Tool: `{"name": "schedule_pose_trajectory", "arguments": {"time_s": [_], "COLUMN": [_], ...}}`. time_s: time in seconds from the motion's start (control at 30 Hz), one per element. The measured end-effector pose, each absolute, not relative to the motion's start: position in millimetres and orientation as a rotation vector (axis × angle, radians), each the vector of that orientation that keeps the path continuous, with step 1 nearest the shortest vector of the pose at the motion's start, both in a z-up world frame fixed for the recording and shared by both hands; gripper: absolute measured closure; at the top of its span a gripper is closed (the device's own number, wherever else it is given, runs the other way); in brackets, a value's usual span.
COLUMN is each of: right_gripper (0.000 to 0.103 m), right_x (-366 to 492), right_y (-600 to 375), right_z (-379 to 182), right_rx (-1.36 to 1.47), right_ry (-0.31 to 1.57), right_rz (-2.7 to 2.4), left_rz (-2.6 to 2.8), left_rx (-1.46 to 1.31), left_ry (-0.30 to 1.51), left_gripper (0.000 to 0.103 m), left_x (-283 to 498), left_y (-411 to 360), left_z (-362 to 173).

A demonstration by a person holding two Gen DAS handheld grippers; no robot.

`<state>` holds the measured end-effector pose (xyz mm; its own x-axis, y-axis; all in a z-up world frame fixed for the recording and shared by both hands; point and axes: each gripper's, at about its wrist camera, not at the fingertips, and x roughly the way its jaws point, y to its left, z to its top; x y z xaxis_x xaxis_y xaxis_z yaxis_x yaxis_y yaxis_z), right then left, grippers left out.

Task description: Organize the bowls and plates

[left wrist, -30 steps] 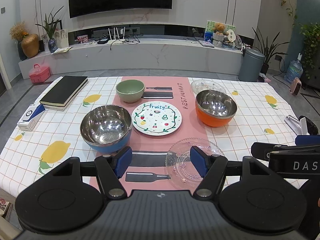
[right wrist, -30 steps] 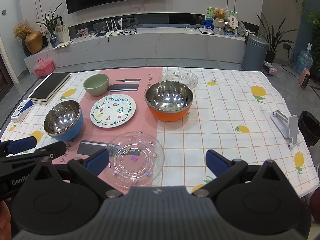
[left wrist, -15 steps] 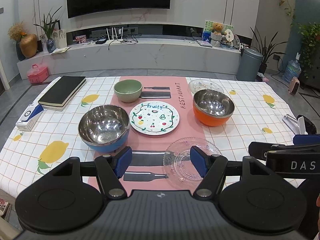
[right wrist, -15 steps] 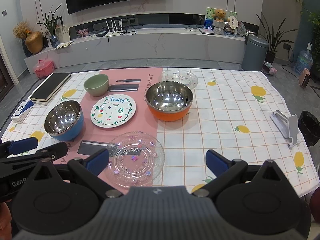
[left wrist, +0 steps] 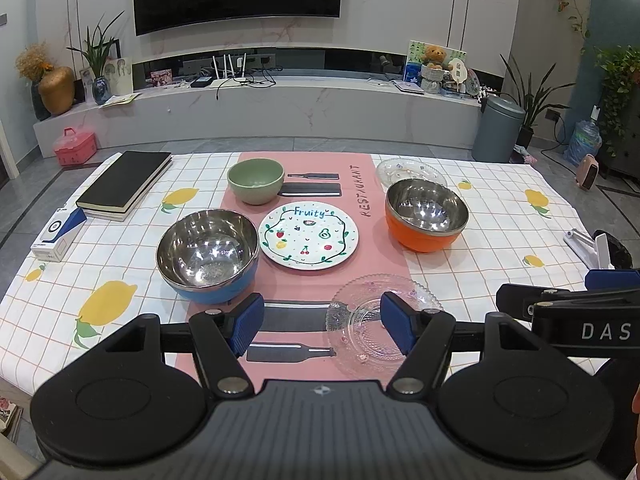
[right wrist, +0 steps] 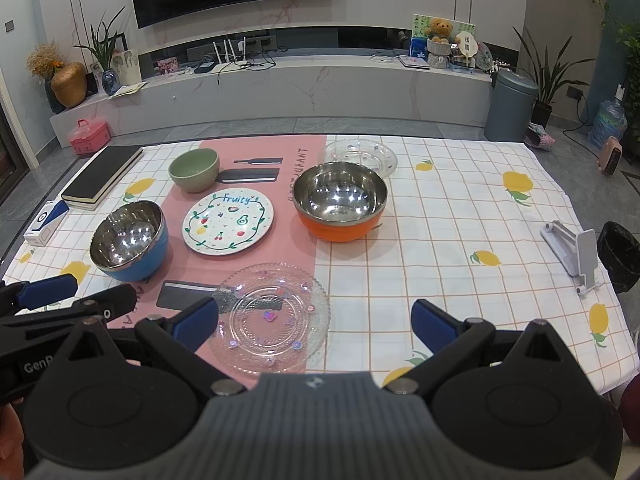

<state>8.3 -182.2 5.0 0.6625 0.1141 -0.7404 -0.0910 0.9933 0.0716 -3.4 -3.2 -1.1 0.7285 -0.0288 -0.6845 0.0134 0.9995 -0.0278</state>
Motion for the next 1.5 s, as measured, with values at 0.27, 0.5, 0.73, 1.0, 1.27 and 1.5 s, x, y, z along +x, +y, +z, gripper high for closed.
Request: {"name": "schedule_pose_trajectory", "arguments": {"time_s": [0.27, 0.5, 0.73, 1.0, 1.27, 1.5], "right_gripper": [0.003, 0.003, 0.003, 0.003, 0.003, 0.003], "right_x": [7, 6, 7, 7, 7, 5], "right_y": [-183, -183, -184, -183, -186, -208], "right_z": [5, 6, 6, 7, 6, -12], "right_rx": [0.028, 0.027, 0.026, 0.026, 0.033, 0.089], "right_ry": [0.839, 0.840, 0.839, 0.841, 0.831, 0.699], "right_rz": [0.117, 0.117, 0.117, 0.117, 0.141, 0.205], "left_rz": [-0.027, -0.027, -0.027, -0.028, -0.033, -0.083], "left_rx": [-0.021, -0.022, -0.024, -0.025, -0.042, -0.158], "left_ry": [0.754, 0.754, 0.755, 0.754, 0.763, 0.787], "left_gripper": [0.024, 0.024, 0.024, 0.024, 0.024, 0.030], "left_x": [-4, -3, -3, -3, -1, 8], "left_y": [-3, -3, -3, -3, -2, 8], "left_z": [-1, -1, -1, -1, -2, -16]}}
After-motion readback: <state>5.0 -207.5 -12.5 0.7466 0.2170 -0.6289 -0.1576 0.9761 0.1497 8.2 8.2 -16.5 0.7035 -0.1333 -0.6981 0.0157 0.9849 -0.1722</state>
